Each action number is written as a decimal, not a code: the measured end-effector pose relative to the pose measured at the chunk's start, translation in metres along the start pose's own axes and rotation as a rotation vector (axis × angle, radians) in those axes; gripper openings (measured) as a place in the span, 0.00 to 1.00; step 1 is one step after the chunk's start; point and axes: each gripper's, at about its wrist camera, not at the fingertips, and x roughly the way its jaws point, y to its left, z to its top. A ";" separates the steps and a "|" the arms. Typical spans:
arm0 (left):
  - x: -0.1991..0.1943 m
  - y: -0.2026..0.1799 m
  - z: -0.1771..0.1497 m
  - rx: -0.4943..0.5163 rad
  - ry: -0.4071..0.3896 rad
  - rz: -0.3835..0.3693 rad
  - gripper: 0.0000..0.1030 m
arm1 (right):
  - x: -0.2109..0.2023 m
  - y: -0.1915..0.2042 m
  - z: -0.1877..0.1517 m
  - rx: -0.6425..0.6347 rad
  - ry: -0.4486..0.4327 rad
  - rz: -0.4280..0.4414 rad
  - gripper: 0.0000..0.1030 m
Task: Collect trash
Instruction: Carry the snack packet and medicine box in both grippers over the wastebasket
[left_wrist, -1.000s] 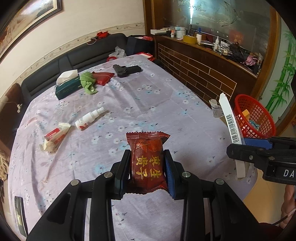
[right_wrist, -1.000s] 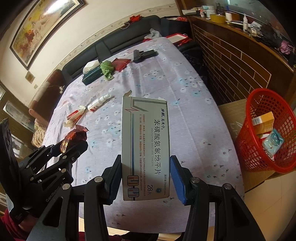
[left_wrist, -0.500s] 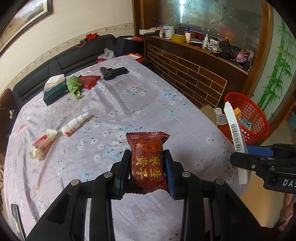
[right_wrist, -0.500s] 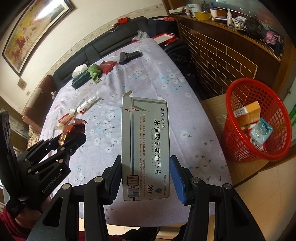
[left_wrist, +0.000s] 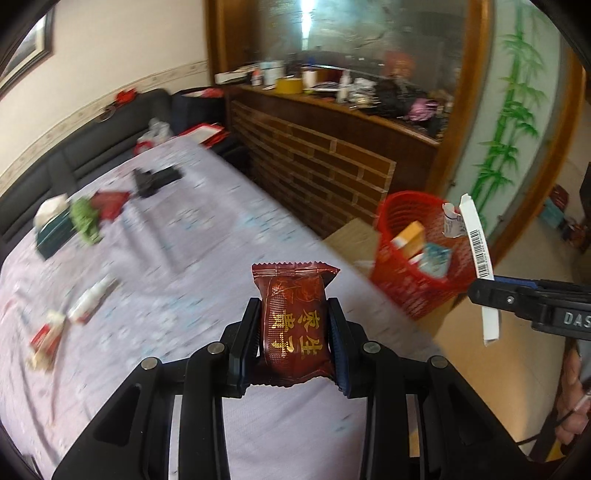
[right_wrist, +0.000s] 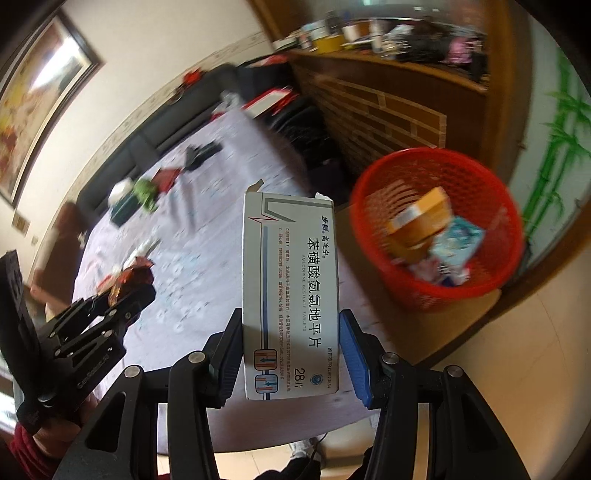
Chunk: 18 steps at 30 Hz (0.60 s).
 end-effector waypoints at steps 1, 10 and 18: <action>0.002 -0.010 0.008 0.015 0.000 -0.024 0.32 | -0.006 -0.011 0.003 0.023 -0.013 -0.009 0.52; 0.035 -0.089 0.062 0.099 0.024 -0.181 0.32 | -0.044 -0.089 0.033 0.154 -0.104 -0.064 0.52; 0.076 -0.137 0.099 0.114 0.056 -0.234 0.35 | -0.032 -0.136 0.070 0.211 -0.102 -0.049 0.53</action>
